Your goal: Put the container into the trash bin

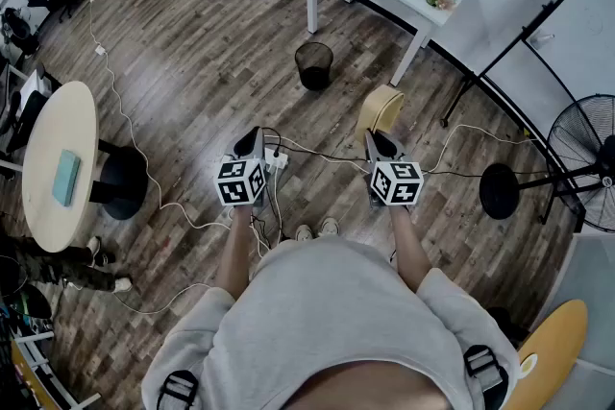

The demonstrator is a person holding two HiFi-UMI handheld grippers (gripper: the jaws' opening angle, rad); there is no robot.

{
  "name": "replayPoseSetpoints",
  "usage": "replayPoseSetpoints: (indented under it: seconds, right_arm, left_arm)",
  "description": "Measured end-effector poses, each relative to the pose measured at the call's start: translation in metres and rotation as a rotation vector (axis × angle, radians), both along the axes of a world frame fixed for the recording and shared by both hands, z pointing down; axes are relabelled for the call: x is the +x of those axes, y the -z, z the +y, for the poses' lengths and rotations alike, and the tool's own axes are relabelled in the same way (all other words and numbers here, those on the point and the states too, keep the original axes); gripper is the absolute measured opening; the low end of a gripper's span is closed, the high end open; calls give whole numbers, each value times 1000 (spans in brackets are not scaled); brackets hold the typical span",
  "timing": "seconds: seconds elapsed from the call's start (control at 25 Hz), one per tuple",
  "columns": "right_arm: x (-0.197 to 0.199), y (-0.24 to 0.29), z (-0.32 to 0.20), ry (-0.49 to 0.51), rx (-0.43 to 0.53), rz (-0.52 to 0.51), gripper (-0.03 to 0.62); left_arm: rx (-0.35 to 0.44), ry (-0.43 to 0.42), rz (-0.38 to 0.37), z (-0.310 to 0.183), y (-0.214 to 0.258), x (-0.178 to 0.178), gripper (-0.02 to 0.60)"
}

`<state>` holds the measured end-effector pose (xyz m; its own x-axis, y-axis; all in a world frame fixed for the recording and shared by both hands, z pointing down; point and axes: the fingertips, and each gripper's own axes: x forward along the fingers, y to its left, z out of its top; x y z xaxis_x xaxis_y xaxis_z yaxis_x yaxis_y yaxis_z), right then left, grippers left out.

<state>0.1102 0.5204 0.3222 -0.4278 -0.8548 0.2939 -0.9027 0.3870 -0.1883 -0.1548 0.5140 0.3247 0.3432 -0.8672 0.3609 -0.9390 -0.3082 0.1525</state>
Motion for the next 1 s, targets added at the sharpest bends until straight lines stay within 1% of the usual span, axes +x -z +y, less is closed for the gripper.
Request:
replayPoseSetpoints:
  seconds: [0.16, 0.44, 0.72, 1.0]
  right_arm:
    - [8, -3, 0, -1, -12, 3, 29]
    - [10, -6, -3, 3, -11, -5, 29]
    - [22, -5, -9, 18, 7, -15, 29]
    - [29, -11, -12, 45, 0, -15, 29]
  left_arm:
    - [-11, 4, 1, 0, -4, 7, 11]
    - [-16, 7, 4, -4, -8, 10, 11]
    - [-18, 2, 3, -9, -11, 30, 11]
    - [-23, 23, 1, -10, -18, 43, 11]
